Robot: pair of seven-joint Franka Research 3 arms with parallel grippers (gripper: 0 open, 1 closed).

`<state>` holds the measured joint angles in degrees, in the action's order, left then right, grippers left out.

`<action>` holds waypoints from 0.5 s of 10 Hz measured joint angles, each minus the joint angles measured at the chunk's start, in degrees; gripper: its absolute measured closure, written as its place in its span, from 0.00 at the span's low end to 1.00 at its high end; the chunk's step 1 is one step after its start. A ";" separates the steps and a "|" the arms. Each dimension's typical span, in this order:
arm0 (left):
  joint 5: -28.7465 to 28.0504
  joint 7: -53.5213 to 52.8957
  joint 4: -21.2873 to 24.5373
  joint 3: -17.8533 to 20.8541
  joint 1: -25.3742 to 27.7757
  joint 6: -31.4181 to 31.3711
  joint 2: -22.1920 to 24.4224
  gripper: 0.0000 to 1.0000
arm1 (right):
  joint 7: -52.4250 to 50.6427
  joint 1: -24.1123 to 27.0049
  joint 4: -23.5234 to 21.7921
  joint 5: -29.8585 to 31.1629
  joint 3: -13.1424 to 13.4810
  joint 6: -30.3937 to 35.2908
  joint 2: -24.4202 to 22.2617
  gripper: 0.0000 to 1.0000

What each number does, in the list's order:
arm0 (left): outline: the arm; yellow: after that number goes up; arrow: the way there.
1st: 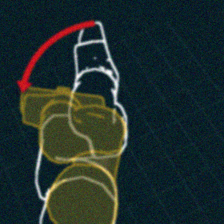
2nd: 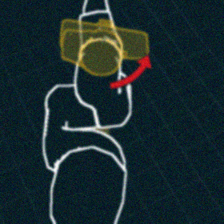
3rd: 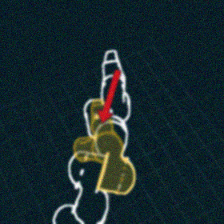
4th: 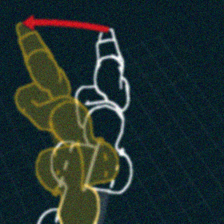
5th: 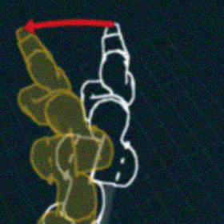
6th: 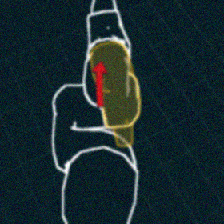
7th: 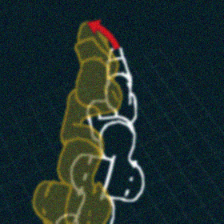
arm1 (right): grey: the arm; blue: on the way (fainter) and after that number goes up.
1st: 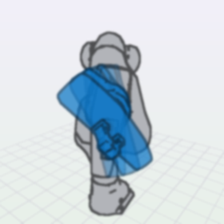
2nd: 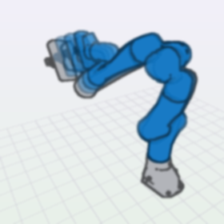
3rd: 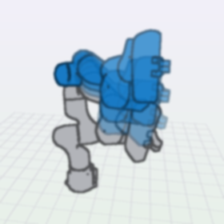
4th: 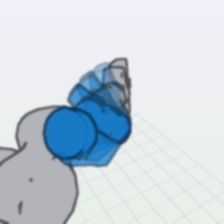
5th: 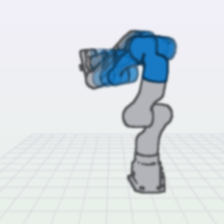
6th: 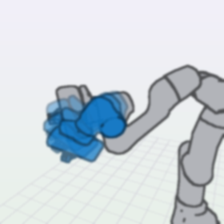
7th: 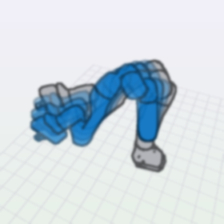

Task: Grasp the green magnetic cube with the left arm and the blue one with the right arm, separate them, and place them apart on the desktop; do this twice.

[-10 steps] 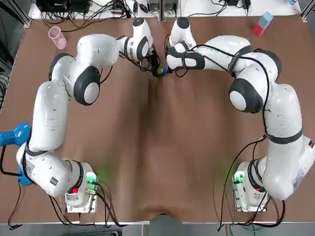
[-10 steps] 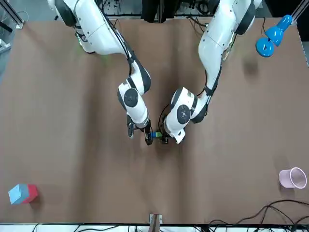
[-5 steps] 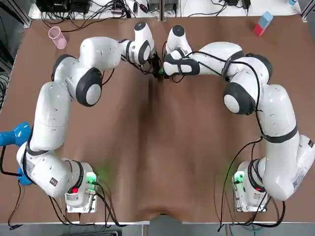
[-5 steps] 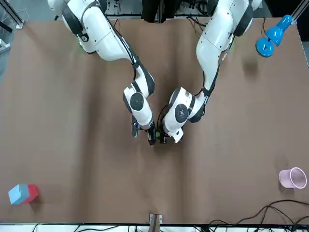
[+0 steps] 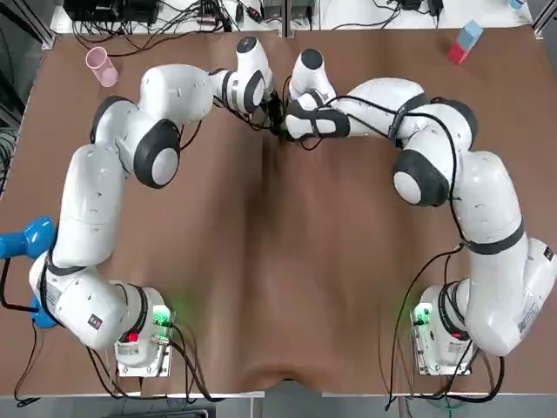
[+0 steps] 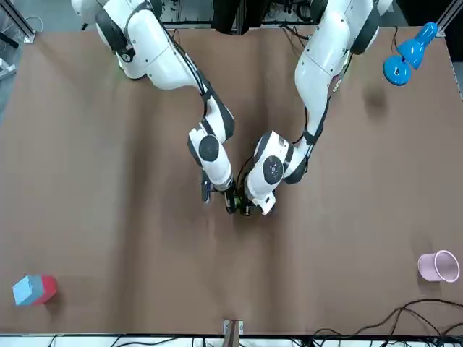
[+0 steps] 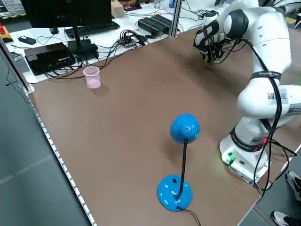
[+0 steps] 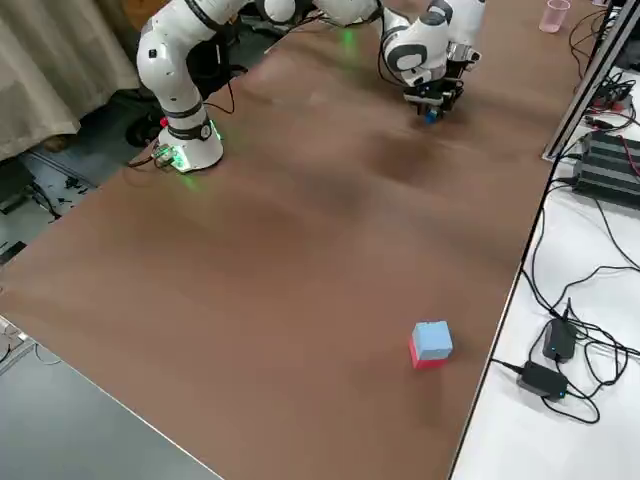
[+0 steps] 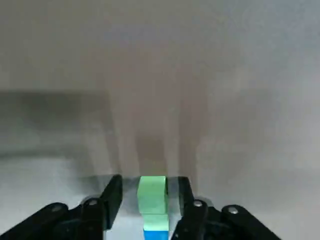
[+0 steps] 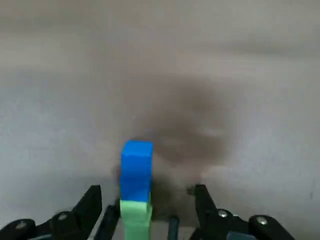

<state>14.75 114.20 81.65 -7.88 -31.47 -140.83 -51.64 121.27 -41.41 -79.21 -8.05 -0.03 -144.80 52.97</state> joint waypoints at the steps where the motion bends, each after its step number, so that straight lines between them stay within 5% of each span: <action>1: 0.00 0.00 -0.05 0.02 0.07 -0.02 0.00 0.57 | 0.05 -0.10 0.00 0.00 0.01 -0.06 0.05 0.21; 3: 0.00 0.00 -0.10 0.04 0.10 -0.08 0.00 0.65 | 0.05 -0.10 0.00 0.00 0.20 -0.17 0.07 0.36; 5: 0.00 -0.01 -0.15 0.07 0.12 -0.10 0.01 0.76 | 0.05 -0.08 0.00 0.01 0.59 -0.23 0.07 0.37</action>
<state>14.75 114.19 81.50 -7.81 -31.34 -140.93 -51.63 121.32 -41.50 -79.21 -8.04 0.56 -145.03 53.04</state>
